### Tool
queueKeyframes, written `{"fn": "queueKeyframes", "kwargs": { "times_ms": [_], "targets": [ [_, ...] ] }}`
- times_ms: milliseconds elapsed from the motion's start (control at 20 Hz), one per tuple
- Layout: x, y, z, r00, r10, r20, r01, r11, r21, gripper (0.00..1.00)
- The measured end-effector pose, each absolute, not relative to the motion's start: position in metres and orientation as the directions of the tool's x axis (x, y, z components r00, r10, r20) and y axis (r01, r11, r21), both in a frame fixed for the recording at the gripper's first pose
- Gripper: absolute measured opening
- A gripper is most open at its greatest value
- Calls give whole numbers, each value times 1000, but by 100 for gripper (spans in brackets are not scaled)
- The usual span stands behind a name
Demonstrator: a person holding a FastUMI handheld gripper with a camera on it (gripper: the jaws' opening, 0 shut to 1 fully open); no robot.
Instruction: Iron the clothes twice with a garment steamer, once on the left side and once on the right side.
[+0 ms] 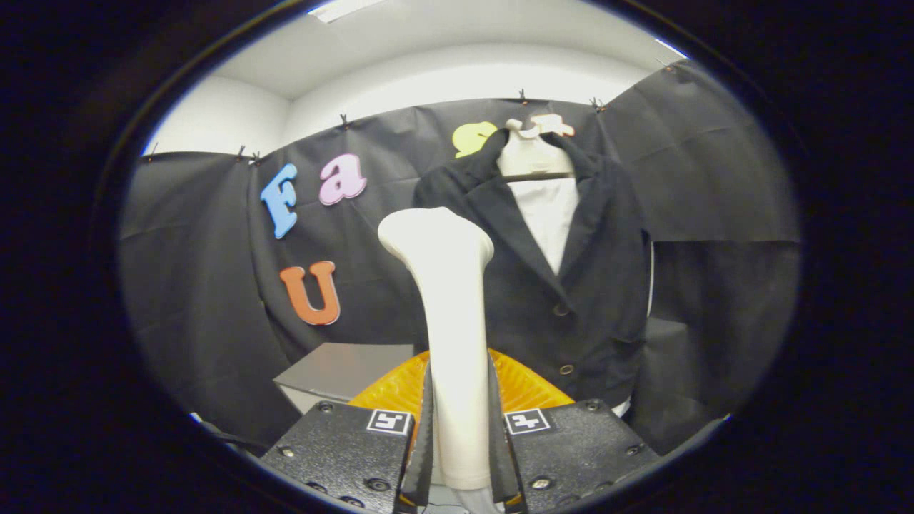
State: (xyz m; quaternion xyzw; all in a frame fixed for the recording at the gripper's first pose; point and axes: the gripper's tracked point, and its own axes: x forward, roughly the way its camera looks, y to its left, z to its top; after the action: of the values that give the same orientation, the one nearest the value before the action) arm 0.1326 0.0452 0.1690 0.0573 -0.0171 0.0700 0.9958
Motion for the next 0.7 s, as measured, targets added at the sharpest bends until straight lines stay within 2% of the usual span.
{"fn": "queueKeyframes", "kwargs": {
  "times_ms": [350, 700],
  "targets": [
    [182, -1, 183, 998, 15, 53, -19, 997, 72, 35],
    [217, 11, 162, 1000, 5, 23, -5, 1000, -1, 35]
  ]
}}
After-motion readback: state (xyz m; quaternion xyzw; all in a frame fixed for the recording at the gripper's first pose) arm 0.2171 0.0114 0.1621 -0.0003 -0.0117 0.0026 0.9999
